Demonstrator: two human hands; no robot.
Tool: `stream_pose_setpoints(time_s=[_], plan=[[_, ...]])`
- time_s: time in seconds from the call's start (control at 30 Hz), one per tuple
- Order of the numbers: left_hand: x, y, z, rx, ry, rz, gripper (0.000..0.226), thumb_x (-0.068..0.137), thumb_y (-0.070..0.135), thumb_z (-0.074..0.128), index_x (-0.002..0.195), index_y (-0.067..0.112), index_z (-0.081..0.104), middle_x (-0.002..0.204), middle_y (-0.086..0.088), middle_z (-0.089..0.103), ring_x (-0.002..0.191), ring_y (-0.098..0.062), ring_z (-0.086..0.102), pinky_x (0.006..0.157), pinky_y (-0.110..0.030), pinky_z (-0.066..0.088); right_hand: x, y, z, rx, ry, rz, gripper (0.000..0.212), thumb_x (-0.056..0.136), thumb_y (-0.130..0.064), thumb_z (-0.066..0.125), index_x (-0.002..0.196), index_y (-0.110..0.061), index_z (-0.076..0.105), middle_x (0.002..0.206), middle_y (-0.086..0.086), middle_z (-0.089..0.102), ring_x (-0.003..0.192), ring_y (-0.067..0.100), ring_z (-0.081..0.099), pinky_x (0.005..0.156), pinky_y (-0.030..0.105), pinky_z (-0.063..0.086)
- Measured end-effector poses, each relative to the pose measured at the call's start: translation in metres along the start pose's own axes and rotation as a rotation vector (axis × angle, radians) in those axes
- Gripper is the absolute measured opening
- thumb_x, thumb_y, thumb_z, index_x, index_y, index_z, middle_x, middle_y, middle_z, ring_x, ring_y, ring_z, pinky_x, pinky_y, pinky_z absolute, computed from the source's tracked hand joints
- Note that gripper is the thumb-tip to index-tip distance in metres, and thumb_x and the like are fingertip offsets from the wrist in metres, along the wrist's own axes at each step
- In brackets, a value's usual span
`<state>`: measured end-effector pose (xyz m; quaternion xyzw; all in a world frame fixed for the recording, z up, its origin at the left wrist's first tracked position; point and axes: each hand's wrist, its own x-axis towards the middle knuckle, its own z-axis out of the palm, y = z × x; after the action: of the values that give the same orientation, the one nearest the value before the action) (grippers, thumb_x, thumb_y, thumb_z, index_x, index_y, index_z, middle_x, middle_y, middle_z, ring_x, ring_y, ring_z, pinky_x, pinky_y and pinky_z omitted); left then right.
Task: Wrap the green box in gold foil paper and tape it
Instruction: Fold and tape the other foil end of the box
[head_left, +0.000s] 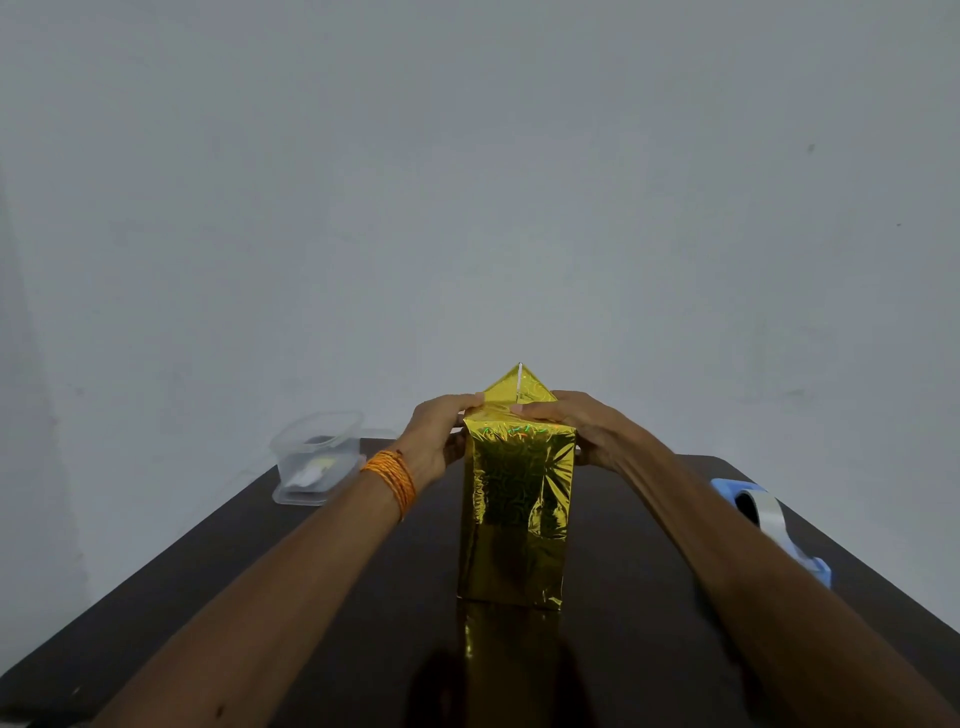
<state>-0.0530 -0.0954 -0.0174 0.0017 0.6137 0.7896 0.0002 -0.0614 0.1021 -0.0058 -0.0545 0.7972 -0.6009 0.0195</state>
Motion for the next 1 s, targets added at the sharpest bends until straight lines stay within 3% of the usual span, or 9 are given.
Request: stream_pose_setpoints(time_s=[0.13, 0.23, 0.5, 0.63, 0.7, 0.8, 0.9, 0.97, 1.0], plan=[[-0.002, -0.009, -0.011, -0.071, -0.031, 0.028, 0.029, 0.095, 0.04, 0.06, 0.093, 0.013, 0.072, 0.08, -0.005, 0.067, 0.067, -0.015, 0.059, 0.055, -0.023, 0.05, 0.009, 0.005, -0.001, -0.025, 0.021, 0.011, 0.093, 0.036, -0.066, 0.093, 0.112, -0.017, 0.069, 0.126, 0.008, 0.066, 0.118, 0.031, 0.06, 0.1, 0.053, 0.05], [-0.004, -0.012, -0.01, -0.04, -0.091, 0.05, 0.034, 0.088, 0.047, 0.067, 0.102, 0.017, 0.072, 0.085, -0.002, 0.07, 0.081, -0.019, 0.064, 0.072, -0.032, 0.052, 0.009, 0.005, -0.002, -0.019, 0.01, 0.014, 0.091, 0.036, -0.066, 0.093, 0.11, -0.017, 0.07, 0.123, 0.008, 0.067, 0.119, 0.033, 0.06, 0.1, 0.057, 0.05], [-0.001, -0.027, 0.002, -0.205, -0.227, -0.029, 0.035, 0.093, 0.041, 0.062, 0.106, 0.01, 0.072, 0.102, -0.016, 0.074, 0.086, -0.027, 0.072, 0.083, -0.038, 0.057, 0.004, 0.004, -0.001, 0.02, 0.004, 0.011, 0.086, 0.041, -0.057, 0.095, 0.108, -0.01, 0.07, 0.116, 0.011, 0.071, 0.111, 0.032, 0.065, 0.099, 0.052, 0.052], [-0.013, -0.026, 0.001, -0.243, -0.237, -0.008, 0.027, 0.099, 0.035, 0.054, 0.096, 0.01, 0.065, 0.046, 0.001, 0.062, 0.037, -0.005, 0.058, 0.037, -0.013, 0.044, 0.006, 0.005, -0.002, 0.064, -0.028, 0.024, 0.09, 0.043, -0.054, 0.097, 0.11, -0.002, 0.066, 0.099, 0.013, 0.064, 0.094, 0.028, 0.052, 0.082, 0.04, 0.043], [-0.009, -0.031, -0.004, -0.226, -0.237, -0.002, 0.033, 0.098, 0.039, 0.054, 0.108, 0.008, 0.064, 0.048, 0.004, 0.063, 0.036, -0.003, 0.055, 0.036, -0.013, 0.042, 0.007, 0.006, -0.004, 0.069, -0.027, 0.025, 0.097, 0.04, -0.055, 0.097, 0.114, 0.0, 0.064, 0.097, 0.014, 0.062, 0.092, 0.029, 0.049, 0.079, 0.042, 0.04], [0.005, -0.035, -0.01, -0.199, -0.247, 0.038, 0.06, 0.09, 0.058, 0.059, 0.128, 0.012, 0.063, 0.096, -0.007, 0.076, 0.08, -0.015, 0.072, 0.07, -0.03, 0.059, 0.007, 0.006, -0.003, 0.068, -0.042, 0.011, 0.099, 0.04, -0.055, 0.097, 0.115, 0.0, 0.064, 0.101, 0.013, 0.064, 0.096, 0.029, 0.053, 0.082, 0.044, 0.044], [0.007, -0.033, -0.007, -0.188, -0.239, 0.054, 0.07, 0.074, 0.063, 0.074, 0.125, 0.014, 0.066, 0.125, -0.018, 0.066, 0.119, -0.034, 0.062, 0.107, -0.051, 0.044, 0.005, 0.005, -0.001, 0.04, -0.022, -0.005, 0.089, 0.043, -0.057, 0.094, 0.112, -0.007, 0.068, 0.12, 0.02, 0.068, 0.116, 0.035, 0.064, 0.102, 0.052, 0.048], [0.004, -0.035, -0.007, -0.189, -0.242, 0.018, 0.059, 0.08, 0.053, 0.074, 0.121, 0.012, 0.068, 0.107, -0.014, 0.073, 0.096, -0.026, 0.072, 0.092, -0.037, 0.056, 0.002, 0.005, -0.002, 0.043, -0.017, -0.011, 0.086, 0.048, -0.053, 0.093, 0.115, -0.006, 0.067, 0.127, 0.024, 0.063, 0.121, 0.035, 0.061, 0.104, 0.052, 0.046], [0.003, -0.036, -0.009, -0.19, -0.246, 0.012, 0.046, 0.087, 0.044, 0.07, 0.116, 0.009, 0.069, 0.089, -0.009, 0.074, 0.073, -0.017, 0.073, 0.071, -0.027, 0.06, 0.001, 0.005, -0.003, 0.051, -0.02, -0.014, 0.087, 0.048, -0.052, 0.093, 0.116, -0.005, 0.066, 0.126, 0.024, 0.064, 0.117, 0.032, 0.063, 0.102, 0.049, 0.048]])
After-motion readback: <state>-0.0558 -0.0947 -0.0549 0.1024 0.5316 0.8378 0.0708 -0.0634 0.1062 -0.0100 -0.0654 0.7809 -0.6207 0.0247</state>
